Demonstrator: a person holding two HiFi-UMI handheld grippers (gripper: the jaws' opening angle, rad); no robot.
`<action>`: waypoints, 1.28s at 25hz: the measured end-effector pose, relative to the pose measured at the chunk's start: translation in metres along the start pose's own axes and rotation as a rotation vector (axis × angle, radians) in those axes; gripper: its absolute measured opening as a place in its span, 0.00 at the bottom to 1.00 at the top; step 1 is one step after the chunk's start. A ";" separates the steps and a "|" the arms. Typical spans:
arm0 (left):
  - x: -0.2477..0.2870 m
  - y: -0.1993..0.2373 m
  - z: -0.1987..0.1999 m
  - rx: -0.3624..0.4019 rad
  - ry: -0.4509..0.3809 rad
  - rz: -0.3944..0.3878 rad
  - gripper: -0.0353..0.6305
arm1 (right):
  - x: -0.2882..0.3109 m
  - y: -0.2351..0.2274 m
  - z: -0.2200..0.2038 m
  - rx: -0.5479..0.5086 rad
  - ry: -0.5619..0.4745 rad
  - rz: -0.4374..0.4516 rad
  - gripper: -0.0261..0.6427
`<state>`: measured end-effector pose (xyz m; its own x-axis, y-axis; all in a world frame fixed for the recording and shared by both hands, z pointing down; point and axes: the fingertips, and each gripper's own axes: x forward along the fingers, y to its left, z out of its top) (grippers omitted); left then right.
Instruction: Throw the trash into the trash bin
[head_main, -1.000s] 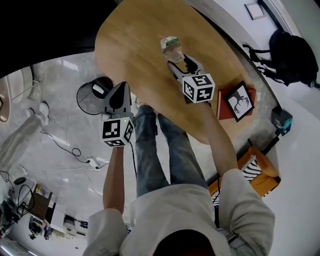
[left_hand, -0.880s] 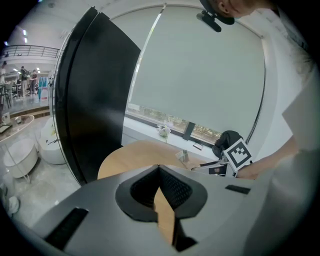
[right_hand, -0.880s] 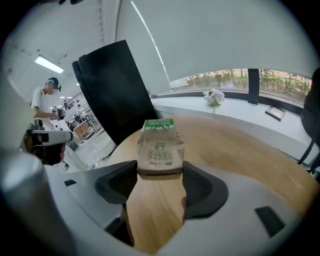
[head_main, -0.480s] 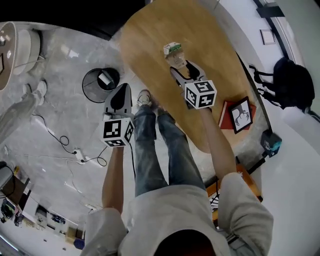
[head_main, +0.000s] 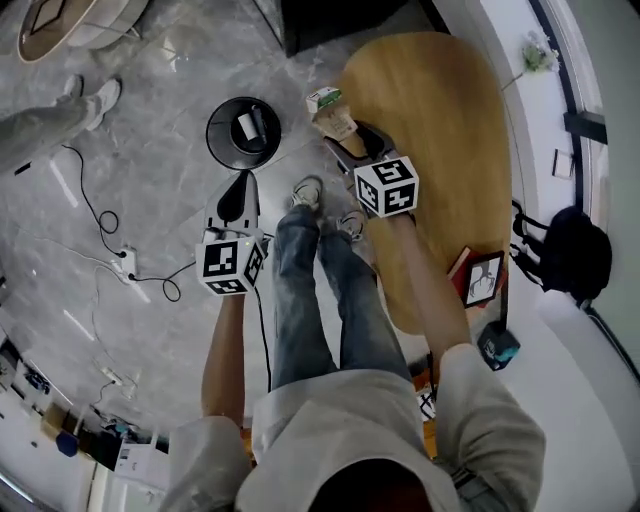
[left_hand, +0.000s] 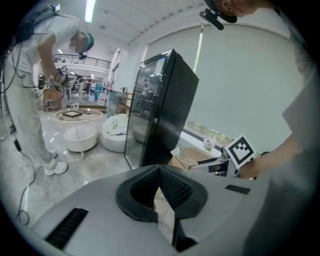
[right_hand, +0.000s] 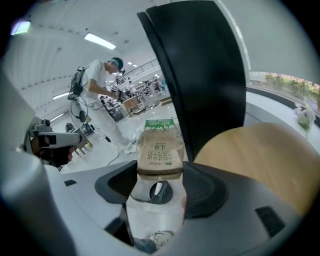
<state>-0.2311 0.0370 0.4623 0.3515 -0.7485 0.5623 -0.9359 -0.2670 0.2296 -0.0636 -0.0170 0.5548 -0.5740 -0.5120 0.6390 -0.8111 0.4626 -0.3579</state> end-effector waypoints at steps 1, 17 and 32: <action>-0.007 0.011 -0.002 -0.017 -0.007 0.025 0.08 | 0.012 0.013 0.004 -0.024 0.012 0.026 0.49; -0.091 0.132 -0.045 -0.197 -0.043 0.290 0.08 | 0.140 0.152 -0.013 -0.228 0.203 0.255 0.49; -0.077 0.125 -0.046 -0.203 -0.028 0.263 0.08 | 0.143 0.141 -0.037 -0.303 0.260 0.240 0.13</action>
<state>-0.3742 0.0888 0.4844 0.0953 -0.7928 0.6020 -0.9701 0.0617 0.2349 -0.2560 0.0017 0.6214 -0.6627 -0.1839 0.7259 -0.5670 0.7564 -0.3260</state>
